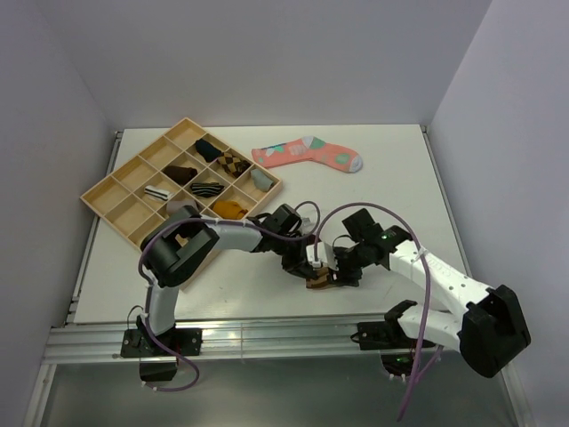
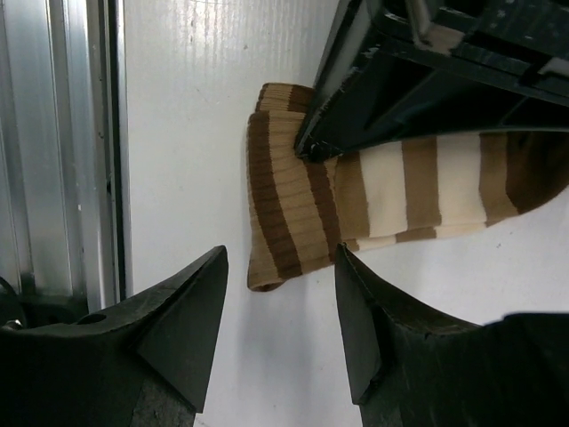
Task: Roll the socks
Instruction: Roll the sock at the center of the board.
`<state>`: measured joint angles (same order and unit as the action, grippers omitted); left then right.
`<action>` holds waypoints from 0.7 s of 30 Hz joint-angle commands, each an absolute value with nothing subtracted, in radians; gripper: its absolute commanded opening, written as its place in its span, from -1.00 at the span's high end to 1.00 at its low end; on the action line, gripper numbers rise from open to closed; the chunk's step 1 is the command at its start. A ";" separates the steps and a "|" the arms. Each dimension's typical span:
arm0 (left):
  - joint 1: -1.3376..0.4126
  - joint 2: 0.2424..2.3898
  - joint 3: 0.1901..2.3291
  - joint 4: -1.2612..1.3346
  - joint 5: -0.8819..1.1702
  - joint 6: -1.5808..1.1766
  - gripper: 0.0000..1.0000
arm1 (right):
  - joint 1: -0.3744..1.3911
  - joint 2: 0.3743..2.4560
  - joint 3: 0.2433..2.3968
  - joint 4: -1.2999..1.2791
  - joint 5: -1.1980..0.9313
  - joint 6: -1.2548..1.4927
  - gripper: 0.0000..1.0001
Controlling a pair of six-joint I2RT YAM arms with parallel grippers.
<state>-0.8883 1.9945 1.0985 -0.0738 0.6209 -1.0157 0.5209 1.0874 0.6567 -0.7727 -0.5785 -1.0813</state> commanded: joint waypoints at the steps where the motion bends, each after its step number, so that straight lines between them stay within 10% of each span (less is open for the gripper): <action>1: -0.876 2.063 1.081 -0.146 0.537 -0.973 0.99 | 0.549 1.103 0.638 -0.704 -0.552 -1.069 -0.18; 21: -0.818 2.092 1.144 -0.126 0.583 -0.960 0.99 | 0.588 1.275 0.641 -0.624 -0.503 -1.011 0.04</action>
